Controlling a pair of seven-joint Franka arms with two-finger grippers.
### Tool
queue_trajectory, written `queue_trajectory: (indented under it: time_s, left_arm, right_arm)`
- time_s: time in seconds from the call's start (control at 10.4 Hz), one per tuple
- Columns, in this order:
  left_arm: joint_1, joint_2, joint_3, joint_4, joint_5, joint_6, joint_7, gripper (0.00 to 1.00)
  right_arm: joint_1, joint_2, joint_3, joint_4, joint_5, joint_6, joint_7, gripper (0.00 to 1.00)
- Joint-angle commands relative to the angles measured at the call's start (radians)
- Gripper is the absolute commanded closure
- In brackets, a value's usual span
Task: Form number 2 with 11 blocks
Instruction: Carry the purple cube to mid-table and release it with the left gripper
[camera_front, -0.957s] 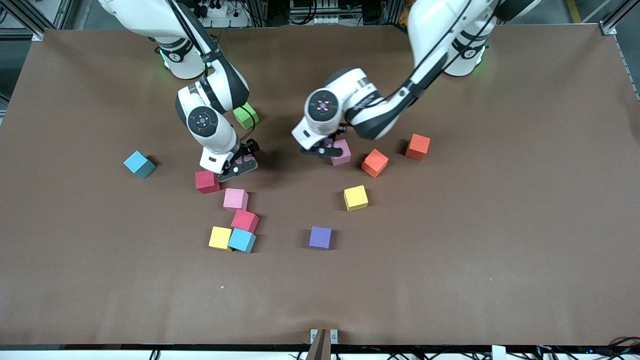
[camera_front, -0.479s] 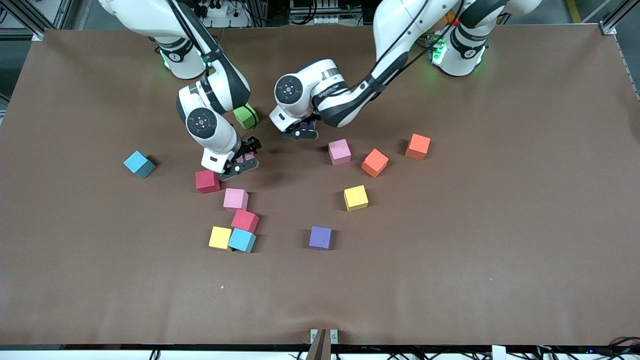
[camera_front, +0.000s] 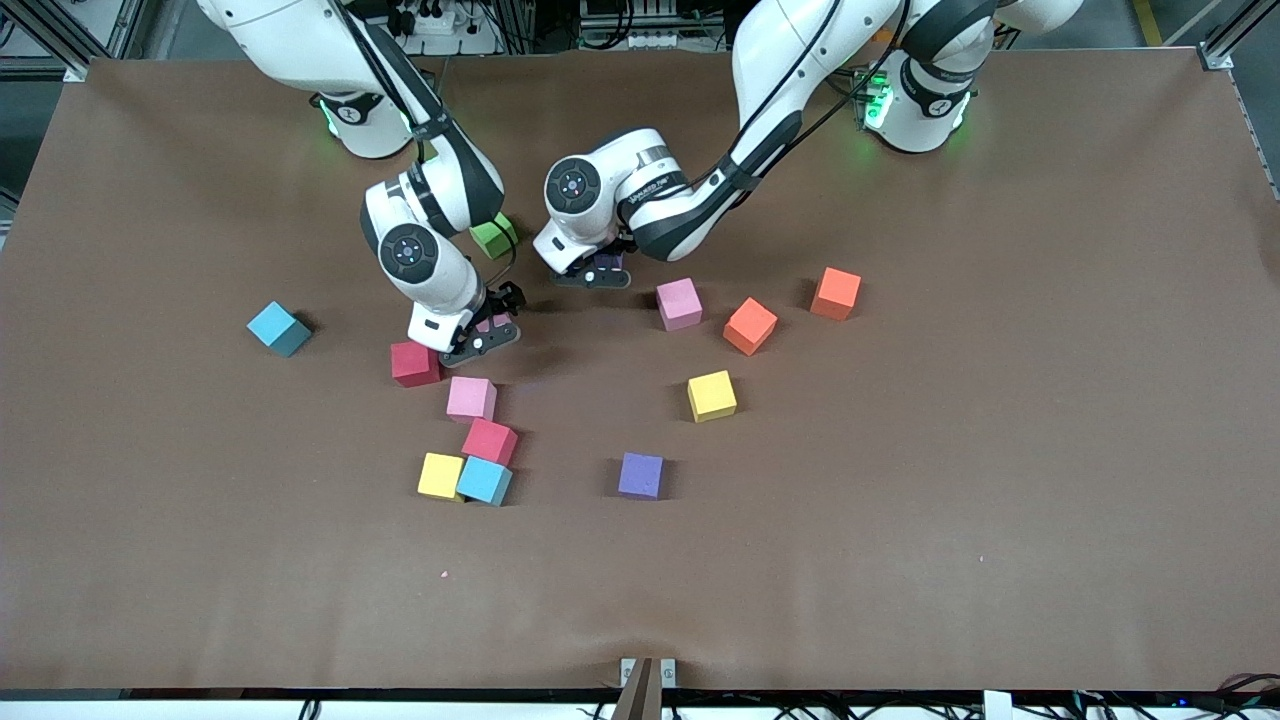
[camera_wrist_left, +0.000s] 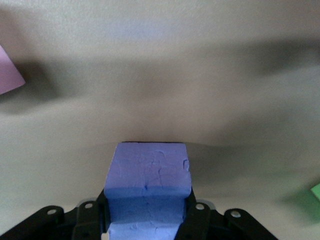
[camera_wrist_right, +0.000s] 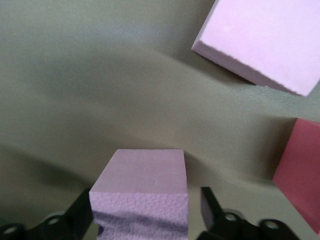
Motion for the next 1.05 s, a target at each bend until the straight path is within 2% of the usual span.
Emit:
queue_trajectory:
  time_s: [0.0, 0.1, 0.19, 0.29, 0.38, 0.67, 0.96]
  left_arm:
    - [-0.021, 0.016, 0.011, 0.035, -0.011, 0.01, -0.046, 0.84]
    - [-0.032, 0.017, 0.011, 0.035, -0.009, 0.012, -0.051, 0.69]
    - [-0.032, 0.017, 0.011, 0.035, -0.009, 0.014, -0.054, 0.29]
    - [-0.03, 0.017, 0.011, 0.035, -0.008, 0.014, -0.052, 0.04]
    - [-0.029, 0.013, 0.011, 0.035, -0.008, 0.014, -0.052, 0.0]
    - [-0.021, -0.021, 0.011, 0.035, -0.006, 0.007, -0.054, 0.0]
    - [0.054, -0.096, 0.016, 0.025, 0.001, -0.048, -0.129, 0.0]
  right_arm:
    - [-0.004, -0.015, 0.004, -0.003, 0.023, -0.021, -0.03, 0.36]
    - [-0.007, -0.029, 0.004, -0.003, 0.023, -0.05, -0.031, 0.62]
    - [-0.011, -0.039, 0.004, 0.006, 0.023, -0.105, -0.031, 0.76]
    - [-0.016, -0.053, 0.002, 0.012, 0.023, -0.125, -0.031, 0.77]
    - [-0.019, -0.062, -0.006, 0.027, 0.023, -0.154, -0.03, 0.77]
    - [-0.106, -0.089, -0.006, 0.139, 0.023, -0.325, -0.113, 0.76]
    - [-0.163, -0.084, -0.004, 0.227, 0.023, -0.363, -0.274, 0.76]
